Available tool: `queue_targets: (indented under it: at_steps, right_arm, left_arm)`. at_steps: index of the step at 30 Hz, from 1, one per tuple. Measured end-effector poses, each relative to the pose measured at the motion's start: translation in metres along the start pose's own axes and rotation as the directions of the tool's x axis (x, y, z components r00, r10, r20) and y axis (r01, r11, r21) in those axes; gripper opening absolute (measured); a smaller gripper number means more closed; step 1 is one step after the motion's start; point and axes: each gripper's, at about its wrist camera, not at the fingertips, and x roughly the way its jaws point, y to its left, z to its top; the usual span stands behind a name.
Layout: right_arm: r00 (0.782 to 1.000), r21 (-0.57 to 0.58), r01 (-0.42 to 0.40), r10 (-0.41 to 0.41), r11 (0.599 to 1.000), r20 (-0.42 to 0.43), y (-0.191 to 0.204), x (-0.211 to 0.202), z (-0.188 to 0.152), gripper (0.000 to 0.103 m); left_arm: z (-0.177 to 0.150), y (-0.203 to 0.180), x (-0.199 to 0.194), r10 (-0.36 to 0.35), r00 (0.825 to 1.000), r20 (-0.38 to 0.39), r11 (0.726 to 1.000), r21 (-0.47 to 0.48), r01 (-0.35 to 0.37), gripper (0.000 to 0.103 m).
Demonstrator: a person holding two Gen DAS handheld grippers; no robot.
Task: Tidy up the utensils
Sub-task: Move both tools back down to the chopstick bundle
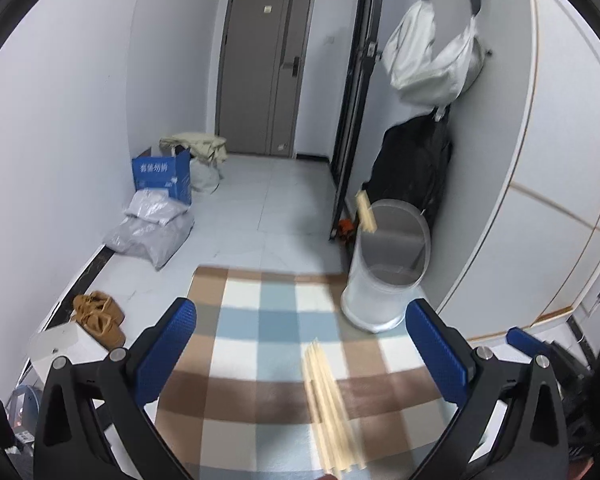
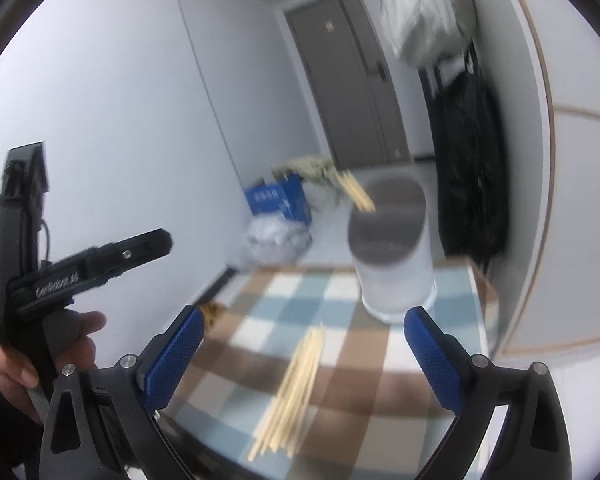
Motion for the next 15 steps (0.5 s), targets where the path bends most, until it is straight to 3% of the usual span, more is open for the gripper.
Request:
queue_targets:
  at_steps: [5, 7, 13, 15]
  right_arm:
    - [0.988, 0.027, 0.026, -0.021, 0.999, -0.151, -0.007, 0.033, -0.012, 0.095]
    - [0.980, 0.035, 0.015, -0.007, 0.999, -0.201, -0.008, 0.045, -0.014, 0.066]
    - [0.923, 0.008, 0.011, -0.007, 1.000, -0.385, -0.002, 0.101, -0.023, 0.038]
    - [0.892, -0.026, 0.017, -0.027, 1.000, -0.451, 0.002, 0.124, -0.028, 0.028]
  left_arm:
    - [-0.007, 0.025, 0.027, 0.002, 0.996, -0.092, 0.999, -0.051, -0.006, 0.102]
    - [-0.008, 0.033, 0.029, 0.015, 0.995, -0.096, 0.998, -0.061, -0.020, 0.102]
    - [-0.004, 0.058, 0.031, 0.062, 0.992, -0.113, 0.989, -0.129, -0.076, 0.102]
    - [-0.002, 0.068, 0.029, 0.078, 0.991, -0.110, 0.983, -0.158, -0.095, 0.102]
